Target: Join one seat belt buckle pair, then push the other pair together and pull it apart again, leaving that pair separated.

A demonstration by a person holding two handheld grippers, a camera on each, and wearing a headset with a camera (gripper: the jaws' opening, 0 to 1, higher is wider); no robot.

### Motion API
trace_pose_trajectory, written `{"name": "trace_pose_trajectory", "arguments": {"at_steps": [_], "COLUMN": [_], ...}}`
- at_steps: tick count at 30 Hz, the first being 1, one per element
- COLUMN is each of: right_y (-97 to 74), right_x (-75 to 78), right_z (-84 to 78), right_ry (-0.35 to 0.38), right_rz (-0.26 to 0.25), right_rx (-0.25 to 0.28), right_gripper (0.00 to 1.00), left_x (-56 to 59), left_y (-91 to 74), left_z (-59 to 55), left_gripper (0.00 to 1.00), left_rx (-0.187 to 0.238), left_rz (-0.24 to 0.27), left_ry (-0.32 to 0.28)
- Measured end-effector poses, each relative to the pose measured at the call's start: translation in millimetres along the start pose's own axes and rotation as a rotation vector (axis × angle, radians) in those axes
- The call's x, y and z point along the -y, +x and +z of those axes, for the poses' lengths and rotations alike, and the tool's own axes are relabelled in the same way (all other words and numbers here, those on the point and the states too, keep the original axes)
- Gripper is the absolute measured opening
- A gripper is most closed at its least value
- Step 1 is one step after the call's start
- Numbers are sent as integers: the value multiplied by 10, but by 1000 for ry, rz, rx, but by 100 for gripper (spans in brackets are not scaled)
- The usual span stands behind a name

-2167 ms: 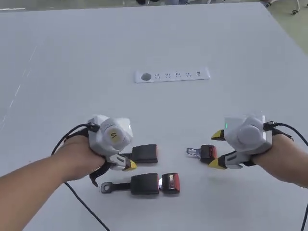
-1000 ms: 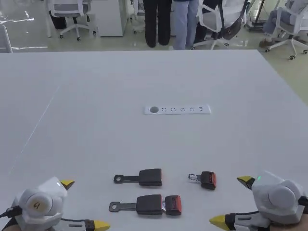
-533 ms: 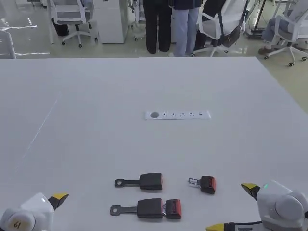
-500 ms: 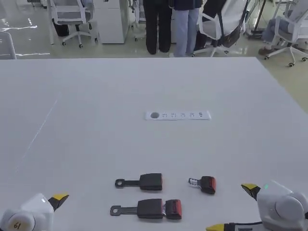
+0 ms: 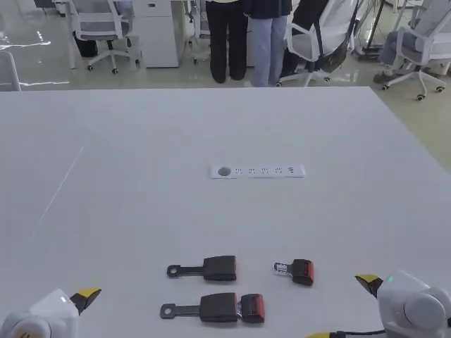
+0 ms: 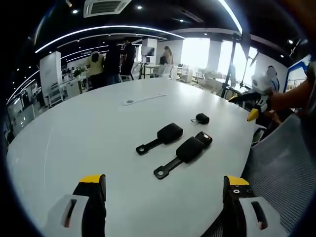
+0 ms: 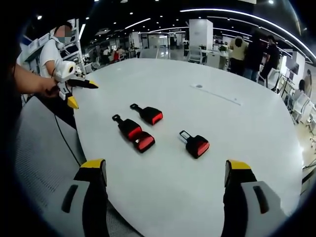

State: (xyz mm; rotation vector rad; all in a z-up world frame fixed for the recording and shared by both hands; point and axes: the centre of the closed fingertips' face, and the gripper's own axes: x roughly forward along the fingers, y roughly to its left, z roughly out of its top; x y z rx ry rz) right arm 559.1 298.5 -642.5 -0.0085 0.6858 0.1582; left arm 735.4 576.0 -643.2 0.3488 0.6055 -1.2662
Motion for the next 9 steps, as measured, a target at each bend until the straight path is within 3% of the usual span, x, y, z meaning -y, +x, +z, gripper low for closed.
{"name": "trace_pose_trajectory", "arguments": {"at_steps": [6, 9], "right_y": [-12, -12], "right_x": [4, 16], "right_z": [7, 3], "right_ry": [8, 2], "right_rz": [-6, -8], "right_rx": [2, -2], "right_gripper": [99, 99], "left_x": [30, 64], "left_y": [8, 13], "left_z": [-14, -1], "left_gripper": [100, 100], "left_rx": [-6, 0], "left_rz": [-8, -12], "left_ry": [4, 33]}}
